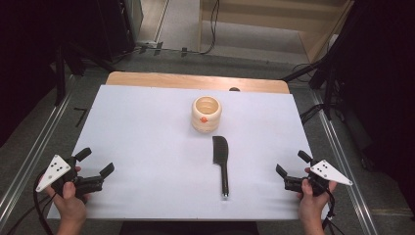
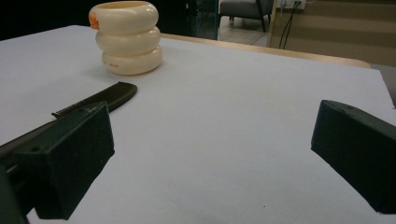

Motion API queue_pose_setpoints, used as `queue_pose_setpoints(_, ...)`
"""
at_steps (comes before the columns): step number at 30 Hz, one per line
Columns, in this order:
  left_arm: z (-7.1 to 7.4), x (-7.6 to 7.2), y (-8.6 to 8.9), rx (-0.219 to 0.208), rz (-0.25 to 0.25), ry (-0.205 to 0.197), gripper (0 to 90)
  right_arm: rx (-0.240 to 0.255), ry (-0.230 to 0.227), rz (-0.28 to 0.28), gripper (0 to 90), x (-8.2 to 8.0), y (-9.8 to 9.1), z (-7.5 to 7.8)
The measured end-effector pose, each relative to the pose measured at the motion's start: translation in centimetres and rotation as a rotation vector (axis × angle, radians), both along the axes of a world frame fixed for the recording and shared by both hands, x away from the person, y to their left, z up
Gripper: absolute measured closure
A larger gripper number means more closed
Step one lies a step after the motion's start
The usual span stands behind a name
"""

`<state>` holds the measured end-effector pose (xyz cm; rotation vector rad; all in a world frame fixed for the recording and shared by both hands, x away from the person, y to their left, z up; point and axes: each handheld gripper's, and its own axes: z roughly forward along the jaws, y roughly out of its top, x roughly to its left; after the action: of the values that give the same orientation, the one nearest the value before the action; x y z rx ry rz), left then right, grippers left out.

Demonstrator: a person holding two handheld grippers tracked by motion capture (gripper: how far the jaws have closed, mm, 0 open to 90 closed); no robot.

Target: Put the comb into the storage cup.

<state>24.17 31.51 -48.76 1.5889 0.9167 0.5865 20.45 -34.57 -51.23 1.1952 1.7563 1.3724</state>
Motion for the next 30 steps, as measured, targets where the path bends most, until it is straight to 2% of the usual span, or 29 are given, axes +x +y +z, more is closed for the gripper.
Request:
queue_pose_setpoints(6,0.0,0.0,-0.2,0.016,-0.003,-0.001,0.0,-0.013,0.005,0.009,0.0,-0.2,0.4,0.7)
queue_pose_setpoints(11,0.0,0.0,-0.3,0.021,-0.013,-0.004,0.0,-0.039,-0.009,0.042,0.0,-0.4,1.5,1.8)
queue_pose_setpoints(13,0.0,0.0,-0.3,0.03,-0.016,-0.008,0.0,-0.054,-0.019,0.064,0.0,-0.5,2.0,2.2)
queue_pose_setpoints(19,0.0,-0.1,-0.9,0.075,-0.021,-0.016,0.0,-0.07,-0.005,0.118,0.0,-0.8,3.6,3.5)
queue_pose_setpoints(20,0.0,-0.1,-1.1,0.081,-0.022,-0.014,0.0,-0.073,-0.014,0.142,6.5,-0.9,4.2,3.9)
queue_pose_setpoints(25,0.0,-0.1,-1.0,0.076,-0.021,-0.014,0.0,-0.092,-0.016,0.184,6.8,-0.9,5.5,4.6)
queue_pose_setpoints(27,0.0,-0.1,-0.9,0.074,-0.02,-0.013,0.0,-0.102,-0.017,0.218,13.0,-1.0,6.4,4.9)
queue_pose_setpoints(28,0.0,-0.1,-0.9,0.074,-0.02,-0.013,0.0,-0.102,-0.017,0.218,13.0,-1.0,6.4,4.9)
queue_pose_setpoints(29,0.0,-0.1,-0.9,0.074,-0.019,-0.014,0.0,-0.104,-0.008,0.253,19.2,-1.0,7.0,5.1)
queue_pose_setpoints(30,0.0,-0.1,-0.9,0.074,-0.02,-0.014,0.0,-0.104,-0.008,0.253,19.2,-1.0,7.0,5.1)
